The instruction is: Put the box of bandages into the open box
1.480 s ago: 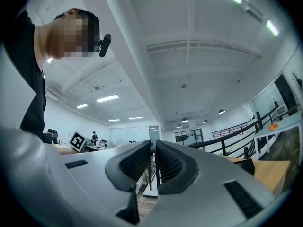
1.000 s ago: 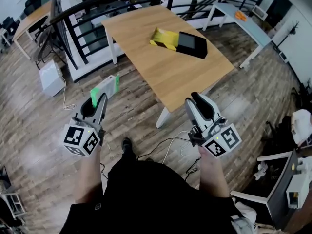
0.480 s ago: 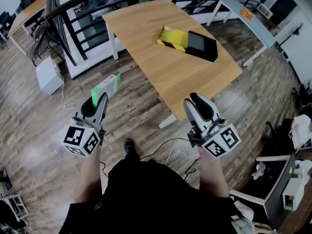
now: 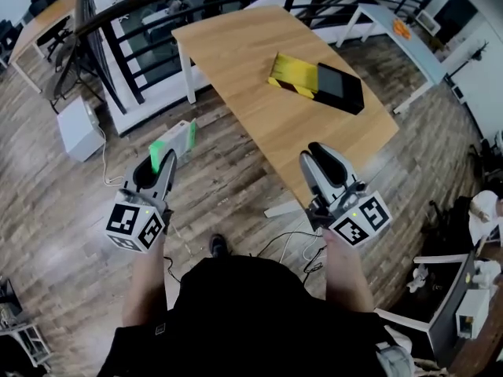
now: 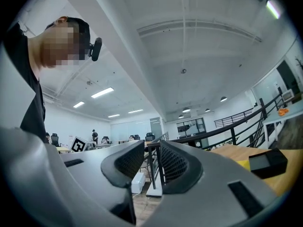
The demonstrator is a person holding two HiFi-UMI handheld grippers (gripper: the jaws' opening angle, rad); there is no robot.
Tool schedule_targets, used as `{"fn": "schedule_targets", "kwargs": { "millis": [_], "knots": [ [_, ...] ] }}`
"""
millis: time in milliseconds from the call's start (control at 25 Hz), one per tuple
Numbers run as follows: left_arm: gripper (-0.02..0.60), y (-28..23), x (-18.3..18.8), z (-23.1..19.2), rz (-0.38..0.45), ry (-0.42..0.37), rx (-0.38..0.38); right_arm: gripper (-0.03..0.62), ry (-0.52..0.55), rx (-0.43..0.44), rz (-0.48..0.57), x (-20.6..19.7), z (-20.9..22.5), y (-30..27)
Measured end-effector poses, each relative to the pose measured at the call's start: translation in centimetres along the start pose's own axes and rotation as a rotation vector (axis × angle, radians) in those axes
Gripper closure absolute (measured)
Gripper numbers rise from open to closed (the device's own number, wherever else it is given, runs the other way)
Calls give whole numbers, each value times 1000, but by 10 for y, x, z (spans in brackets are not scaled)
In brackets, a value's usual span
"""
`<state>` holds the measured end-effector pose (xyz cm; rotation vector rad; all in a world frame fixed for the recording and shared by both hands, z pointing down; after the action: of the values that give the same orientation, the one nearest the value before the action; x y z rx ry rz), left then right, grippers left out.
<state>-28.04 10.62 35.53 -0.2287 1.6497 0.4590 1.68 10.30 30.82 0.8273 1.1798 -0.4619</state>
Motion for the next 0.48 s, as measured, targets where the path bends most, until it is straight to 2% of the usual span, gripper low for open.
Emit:
{"fn": "schedule_targets", "kwargs": {
  "millis": [280, 480],
  "knots": [
    [492, 3, 0, -31, -1, 19, 2, 499, -4, -2, 25, 1, -8, -37],
    [492, -3, -6, -43, -7, 15, 10, 503, -15, 0, 35, -4, 3, -52]
  ]
}}
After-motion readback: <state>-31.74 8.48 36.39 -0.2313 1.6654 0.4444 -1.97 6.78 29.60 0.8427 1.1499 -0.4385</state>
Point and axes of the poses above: the fingertips, and each gripper's own axes: y backward along the fingers, z to its right, x out of its top, the point moved 3 cm from there along y, backward along the fingers, and after that the axes turned 12 degrees about z, right-handed, at the moved point
